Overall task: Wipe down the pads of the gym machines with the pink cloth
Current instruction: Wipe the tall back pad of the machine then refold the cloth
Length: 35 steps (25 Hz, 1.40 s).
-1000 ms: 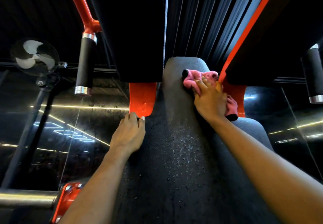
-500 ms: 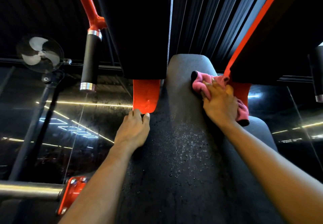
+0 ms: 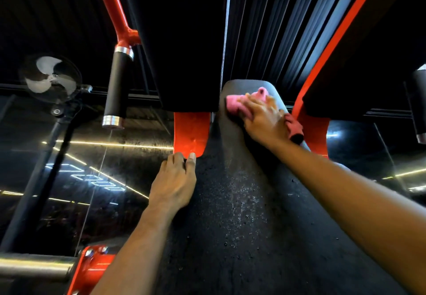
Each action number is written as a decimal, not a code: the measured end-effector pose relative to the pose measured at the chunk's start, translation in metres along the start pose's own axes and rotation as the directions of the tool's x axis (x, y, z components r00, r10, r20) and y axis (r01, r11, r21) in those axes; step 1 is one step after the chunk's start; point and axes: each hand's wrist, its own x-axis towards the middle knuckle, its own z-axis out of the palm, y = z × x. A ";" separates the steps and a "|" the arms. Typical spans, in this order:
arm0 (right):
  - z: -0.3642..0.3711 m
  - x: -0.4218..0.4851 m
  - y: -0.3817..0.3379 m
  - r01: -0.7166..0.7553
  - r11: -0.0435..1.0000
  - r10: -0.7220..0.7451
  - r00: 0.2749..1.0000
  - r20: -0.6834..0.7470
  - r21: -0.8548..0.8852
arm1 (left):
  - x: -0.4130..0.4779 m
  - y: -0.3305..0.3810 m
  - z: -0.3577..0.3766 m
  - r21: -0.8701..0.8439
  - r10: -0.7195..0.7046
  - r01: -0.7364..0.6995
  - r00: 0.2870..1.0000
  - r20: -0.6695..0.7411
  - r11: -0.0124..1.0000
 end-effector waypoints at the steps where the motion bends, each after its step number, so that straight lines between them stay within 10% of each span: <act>1: -0.003 -0.025 0.001 0.146 0.989 -0.146 0.989 0.023 0.003 | 0.000 0.000 0.001 -0.021 -0.010 0.010 1.000 -0.009 1.000; 4: -0.010 -0.022 0.032 0.402 0.914 -0.395 0.910 0.128 -0.042 | 0.001 0.000 -0.002 -0.041 -0.013 0.014 1.000 0.017 0.999; 10: 0.012 0.049 -0.016 -0.148 0.989 0.148 0.988 0.033 0.012 | 0.003 -0.001 -0.001 -0.017 -0.015 0.015 0.999 0.032 1.000; 17: -0.003 -0.052 0.008 0.545 0.838 -0.545 0.835 0.075 0.023 | 0.002 0.002 -0.003 -0.044 -0.034 0.036 0.999 0.029 0.998; 23: 0.000 0.001 0.000 -0.026 1.000 0.026 0.998 -0.062 -0.004 | 0.003 -0.001 -0.002 -0.043 -0.016 0.017 0.999 0.030 0.999; 28: -0.013 -0.040 0.032 0.473 0.881 -0.469 0.878 0.097 -0.027 | 0.002 0.000 -0.002 -0.022 -0.024 0.024 1.000 0.019 0.999; 35: -0.017 -0.049 0.032 -0.233 0.972 0.230 0.968 -0.097 -0.015 | 0.000 0.004 -0.008 -0.070 -0.041 0.045 0.997 0.067 0.997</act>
